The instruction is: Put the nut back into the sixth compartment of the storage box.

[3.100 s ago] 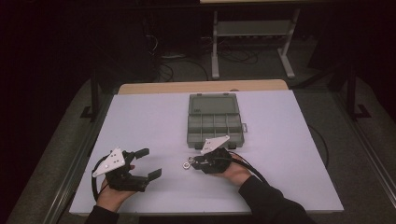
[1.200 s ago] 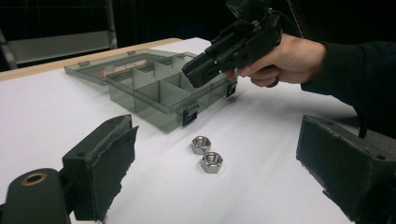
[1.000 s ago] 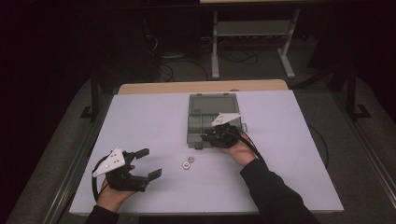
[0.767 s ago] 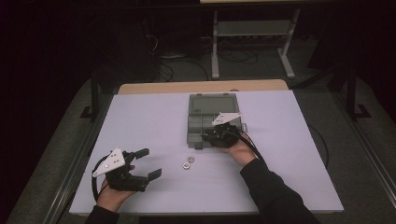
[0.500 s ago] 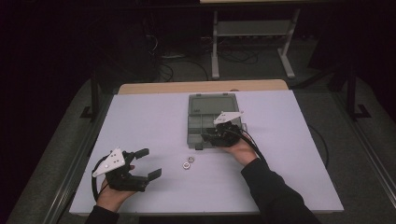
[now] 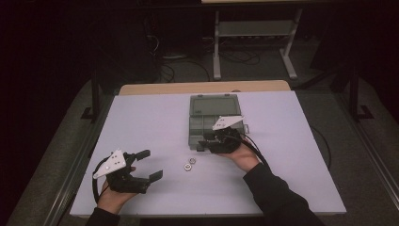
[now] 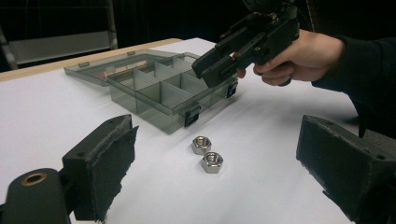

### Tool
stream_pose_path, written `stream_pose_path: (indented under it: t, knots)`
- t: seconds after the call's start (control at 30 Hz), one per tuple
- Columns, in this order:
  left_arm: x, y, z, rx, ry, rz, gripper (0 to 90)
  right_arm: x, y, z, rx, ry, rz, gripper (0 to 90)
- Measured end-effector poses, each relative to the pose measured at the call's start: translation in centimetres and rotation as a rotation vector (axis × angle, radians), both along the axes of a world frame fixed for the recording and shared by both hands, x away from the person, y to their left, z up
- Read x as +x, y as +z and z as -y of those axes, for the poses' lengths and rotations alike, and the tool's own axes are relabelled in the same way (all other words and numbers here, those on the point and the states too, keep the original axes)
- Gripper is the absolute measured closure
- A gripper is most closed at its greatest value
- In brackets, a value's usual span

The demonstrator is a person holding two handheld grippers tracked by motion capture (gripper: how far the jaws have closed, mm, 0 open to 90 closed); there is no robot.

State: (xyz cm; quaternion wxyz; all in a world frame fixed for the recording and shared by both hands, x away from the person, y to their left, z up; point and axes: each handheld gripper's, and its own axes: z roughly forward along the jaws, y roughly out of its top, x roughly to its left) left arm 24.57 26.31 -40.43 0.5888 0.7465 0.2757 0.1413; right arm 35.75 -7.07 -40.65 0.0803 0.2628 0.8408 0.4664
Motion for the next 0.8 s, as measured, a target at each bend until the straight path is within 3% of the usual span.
stream_pose_path:
  t: [0.33,0.8]
  knots:
    - [0.0,0.0,0.0,-0.004,0.000,-0.001,10.7,-1.4,-0.3,-1.7,-0.001,0.072,-0.011,62.1]
    - [0.0,0.0,0.0,-0.005,0.000,-0.002,10.7,-2.5,-2.1,-3.9,-0.041,0.145,-0.045,63.6]
